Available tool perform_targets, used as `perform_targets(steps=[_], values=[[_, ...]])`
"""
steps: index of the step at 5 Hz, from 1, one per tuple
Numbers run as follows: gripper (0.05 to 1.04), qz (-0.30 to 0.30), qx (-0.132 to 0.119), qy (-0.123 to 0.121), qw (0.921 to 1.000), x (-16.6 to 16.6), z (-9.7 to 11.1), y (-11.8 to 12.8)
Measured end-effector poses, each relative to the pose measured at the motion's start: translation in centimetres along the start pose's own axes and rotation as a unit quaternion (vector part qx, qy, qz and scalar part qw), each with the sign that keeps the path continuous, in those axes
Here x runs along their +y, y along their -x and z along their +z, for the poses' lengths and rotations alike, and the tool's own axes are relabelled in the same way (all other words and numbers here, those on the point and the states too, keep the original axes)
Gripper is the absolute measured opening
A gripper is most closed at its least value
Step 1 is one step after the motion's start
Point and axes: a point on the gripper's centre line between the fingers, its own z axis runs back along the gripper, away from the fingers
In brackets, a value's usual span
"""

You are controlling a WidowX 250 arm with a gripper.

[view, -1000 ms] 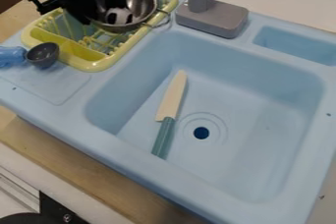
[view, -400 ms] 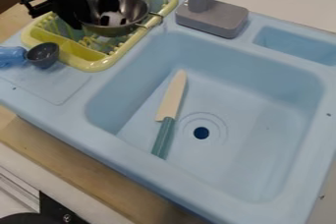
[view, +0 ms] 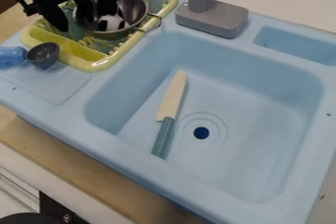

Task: Put other pan to distinguish area side

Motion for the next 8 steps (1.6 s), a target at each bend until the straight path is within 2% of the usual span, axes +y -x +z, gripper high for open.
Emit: perform_targets(steps=[1, 2, 4, 6, 7, 8], values=[[0.972, 0.002, 0.002, -0.001, 1.0000, 0.0, 0.1, 0.0], [0.993, 0.001, 0.007, -0.005, 1.0000, -0.2, 0.2, 0.2], [0.993, -0.021, 0.004, -0.042, 0.9989, -1.5, 1.8, 0.6], [0.993, -0.061, -0.015, -0.051, 0.9967, -4.2, 4.2, 0.5], [0.994, -0.094, -0.016, -0.043, 0.9945, -6.2, 4.7, 1.0], [0.993, -0.134, -0.023, -0.014, 0.9906, -8.3, 5.1, 2.4]])
